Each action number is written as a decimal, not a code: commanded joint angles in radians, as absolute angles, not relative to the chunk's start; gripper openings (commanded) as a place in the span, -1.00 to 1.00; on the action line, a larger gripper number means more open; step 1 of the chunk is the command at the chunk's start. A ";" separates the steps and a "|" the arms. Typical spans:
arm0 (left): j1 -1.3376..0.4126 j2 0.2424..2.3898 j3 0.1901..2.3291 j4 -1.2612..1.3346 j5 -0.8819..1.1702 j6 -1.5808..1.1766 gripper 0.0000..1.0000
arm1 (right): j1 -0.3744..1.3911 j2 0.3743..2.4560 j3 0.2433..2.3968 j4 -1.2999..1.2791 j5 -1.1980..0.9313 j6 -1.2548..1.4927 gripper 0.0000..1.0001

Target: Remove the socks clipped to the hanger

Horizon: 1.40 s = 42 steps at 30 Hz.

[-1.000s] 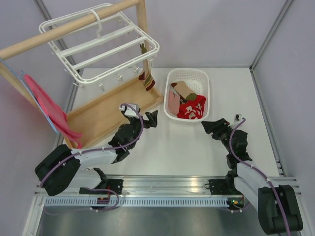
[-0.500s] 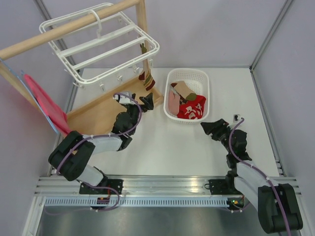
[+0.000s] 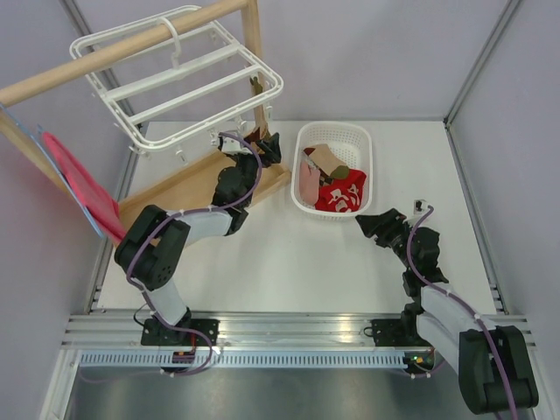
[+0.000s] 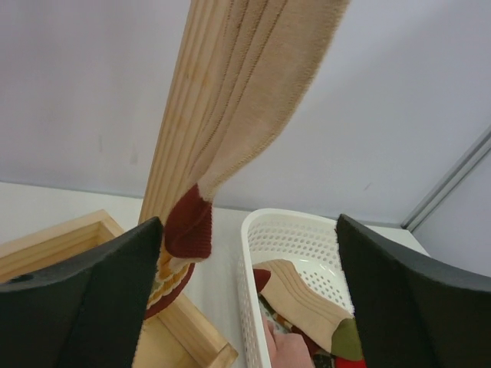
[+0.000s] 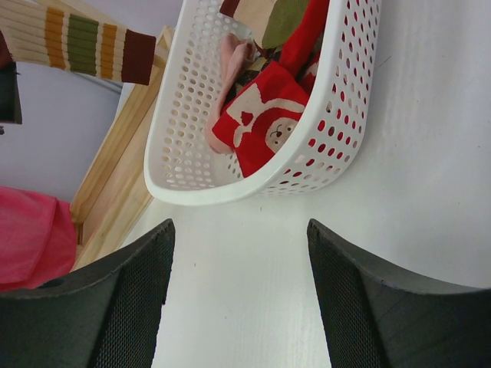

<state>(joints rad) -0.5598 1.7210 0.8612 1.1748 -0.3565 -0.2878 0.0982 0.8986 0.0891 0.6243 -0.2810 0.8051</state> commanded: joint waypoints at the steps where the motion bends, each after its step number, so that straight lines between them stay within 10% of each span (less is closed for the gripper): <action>1: -0.535 1.758 0.917 1.170 -0.347 -0.334 0.77 | 0.095 0.894 0.138 0.634 -0.302 0.779 0.48; 3: -0.523 1.770 0.920 1.170 -0.347 -0.334 0.76 | 0.094 0.890 0.144 0.624 -0.304 0.773 0.49; 4: -0.519 1.775 0.922 1.173 -0.366 -0.344 0.36 | 0.095 0.888 0.146 0.621 -0.305 0.773 0.48; 14: -0.495 1.825 0.943 1.212 -0.345 -0.347 0.08 | 0.095 0.902 0.155 0.615 -0.298 0.758 0.48; 24: -0.495 1.816 0.940 1.204 -0.302 -0.305 -0.92 | 0.095 0.922 0.155 0.620 -0.288 0.739 0.47; 42: -0.572 1.508 0.497 1.308 -0.267 -0.261 -0.95 | 0.094 0.865 0.167 0.502 -0.236 0.650 0.46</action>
